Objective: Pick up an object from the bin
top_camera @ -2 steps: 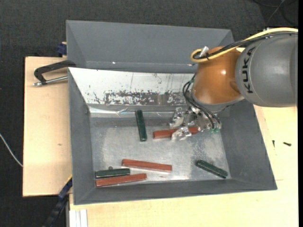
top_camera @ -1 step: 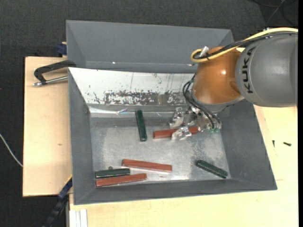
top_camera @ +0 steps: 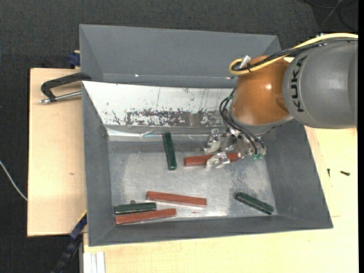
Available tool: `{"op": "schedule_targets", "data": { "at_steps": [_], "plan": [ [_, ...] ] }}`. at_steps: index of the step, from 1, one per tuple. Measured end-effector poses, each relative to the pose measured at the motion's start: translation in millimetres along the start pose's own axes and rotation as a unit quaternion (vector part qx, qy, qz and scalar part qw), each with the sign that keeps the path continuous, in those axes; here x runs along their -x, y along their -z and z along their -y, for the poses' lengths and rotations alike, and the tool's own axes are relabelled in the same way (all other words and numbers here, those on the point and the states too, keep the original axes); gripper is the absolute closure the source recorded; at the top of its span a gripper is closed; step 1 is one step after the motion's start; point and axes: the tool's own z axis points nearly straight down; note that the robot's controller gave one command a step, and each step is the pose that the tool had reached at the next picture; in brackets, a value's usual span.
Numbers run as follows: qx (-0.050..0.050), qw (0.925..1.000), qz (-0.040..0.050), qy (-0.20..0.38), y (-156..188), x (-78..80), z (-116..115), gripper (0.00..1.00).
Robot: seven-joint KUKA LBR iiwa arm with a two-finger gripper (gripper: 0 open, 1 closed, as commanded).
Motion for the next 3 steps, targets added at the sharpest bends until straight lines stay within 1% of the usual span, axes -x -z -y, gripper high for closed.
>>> {"op": "schedule_targets", "data": {
  "at_steps": [1, 2, 3],
  "plan": [
    [-0.001, 1.0, -0.0005, 0.0, 3.6, -1.2, -0.3, 1.0],
    [-0.001, 1.0, -0.0011, 0.0, 21.5, -2.1, -0.4, 1.0],
    [-0.002, 1.0, 0.002, 0.0, 37.4, -0.2, 0.0, 1.0]
  ]
}}
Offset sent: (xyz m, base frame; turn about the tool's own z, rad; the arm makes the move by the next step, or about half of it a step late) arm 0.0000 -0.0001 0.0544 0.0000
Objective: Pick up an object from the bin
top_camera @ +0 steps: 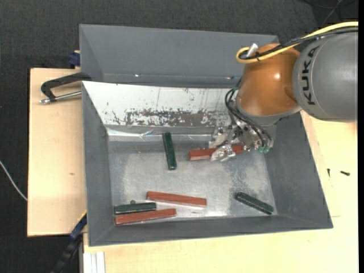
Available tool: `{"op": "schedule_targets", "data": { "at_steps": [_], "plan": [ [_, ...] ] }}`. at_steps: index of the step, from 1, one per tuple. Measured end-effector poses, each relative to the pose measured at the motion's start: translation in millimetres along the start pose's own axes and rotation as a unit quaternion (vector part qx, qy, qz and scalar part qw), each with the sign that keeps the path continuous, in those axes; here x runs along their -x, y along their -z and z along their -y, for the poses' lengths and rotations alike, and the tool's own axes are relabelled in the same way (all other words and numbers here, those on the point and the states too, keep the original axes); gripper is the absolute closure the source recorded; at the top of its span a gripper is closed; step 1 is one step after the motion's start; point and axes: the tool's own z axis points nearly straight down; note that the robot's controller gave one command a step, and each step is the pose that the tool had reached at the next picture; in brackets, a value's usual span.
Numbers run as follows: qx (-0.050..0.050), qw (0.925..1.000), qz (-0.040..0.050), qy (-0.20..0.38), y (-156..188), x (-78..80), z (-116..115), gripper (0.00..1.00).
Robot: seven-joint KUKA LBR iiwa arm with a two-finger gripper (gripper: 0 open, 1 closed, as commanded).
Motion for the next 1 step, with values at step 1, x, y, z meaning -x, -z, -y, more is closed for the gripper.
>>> {"op": "schedule_targets", "data": {
  "at_steps": [1],
  "plan": [
    [0.0, 1.0, -0.0005, 0.0, 12.1, -0.1, -0.2, 1.0]
  ]
}}
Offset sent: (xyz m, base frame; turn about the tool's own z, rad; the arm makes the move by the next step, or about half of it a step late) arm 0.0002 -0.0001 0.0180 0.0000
